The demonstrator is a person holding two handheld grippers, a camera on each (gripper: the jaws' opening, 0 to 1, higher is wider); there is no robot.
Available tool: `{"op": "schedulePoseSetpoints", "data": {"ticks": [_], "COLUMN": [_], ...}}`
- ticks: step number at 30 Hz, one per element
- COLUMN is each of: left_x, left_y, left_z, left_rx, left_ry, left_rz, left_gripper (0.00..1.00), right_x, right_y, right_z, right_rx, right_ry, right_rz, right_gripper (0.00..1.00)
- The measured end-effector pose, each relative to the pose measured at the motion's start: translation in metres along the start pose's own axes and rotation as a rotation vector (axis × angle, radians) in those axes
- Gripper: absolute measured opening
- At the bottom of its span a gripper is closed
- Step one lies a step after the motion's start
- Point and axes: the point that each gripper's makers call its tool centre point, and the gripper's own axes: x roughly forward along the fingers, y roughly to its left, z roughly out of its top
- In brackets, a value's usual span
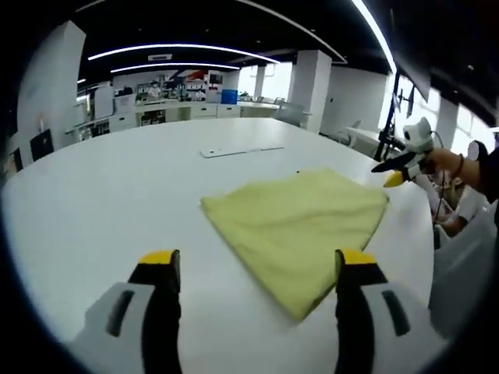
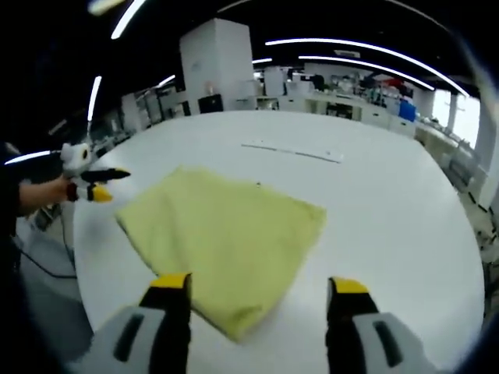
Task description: Fold the garment on the visible template until the final outline fits inside the template.
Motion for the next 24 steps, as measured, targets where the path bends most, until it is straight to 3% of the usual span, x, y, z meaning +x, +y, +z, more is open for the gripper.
{"op": "schedulePoseSetpoints", "data": {"ticks": [7, 14, 17, 21, 24], "left_x": [-0.003, -0.003, -0.003, -0.003, -0.005], "left_y": [-0.011, -0.019, -0.019, -0.02, -0.022], "left_z": [-0.015, -0.029, -0.037, -0.046, -0.053], "left_rx": [0.037, 0.014, 0.017, 0.021, 0.013], "left_ry": [0.02, 0.039, 0.062, 0.084, 0.103], "left_rz": [0.006, 0.009, 0.013, 0.018, 0.014], "left_gripper": [0.59, 0.47, 0.36, 0.33, 0.26], "right_x": [-0.007, -0.01, -0.012, -0.013, -0.014], "right_y": [0.001, -0.004, -0.005, -0.004, 0.0], "right_z": [-0.019, -0.029, -0.036, -0.045, -0.05], "right_rx": [0.015, 0.031, 0.059, 0.055, 0.072], "right_ry": [0.007, 0.002, 0.006, 0.018, 0.019], "right_rz": [-0.048, -0.099, -0.121, -0.142, -0.15], "right_gripper": [0.55, 0.41, 0.35, 0.22, 0.17]}}
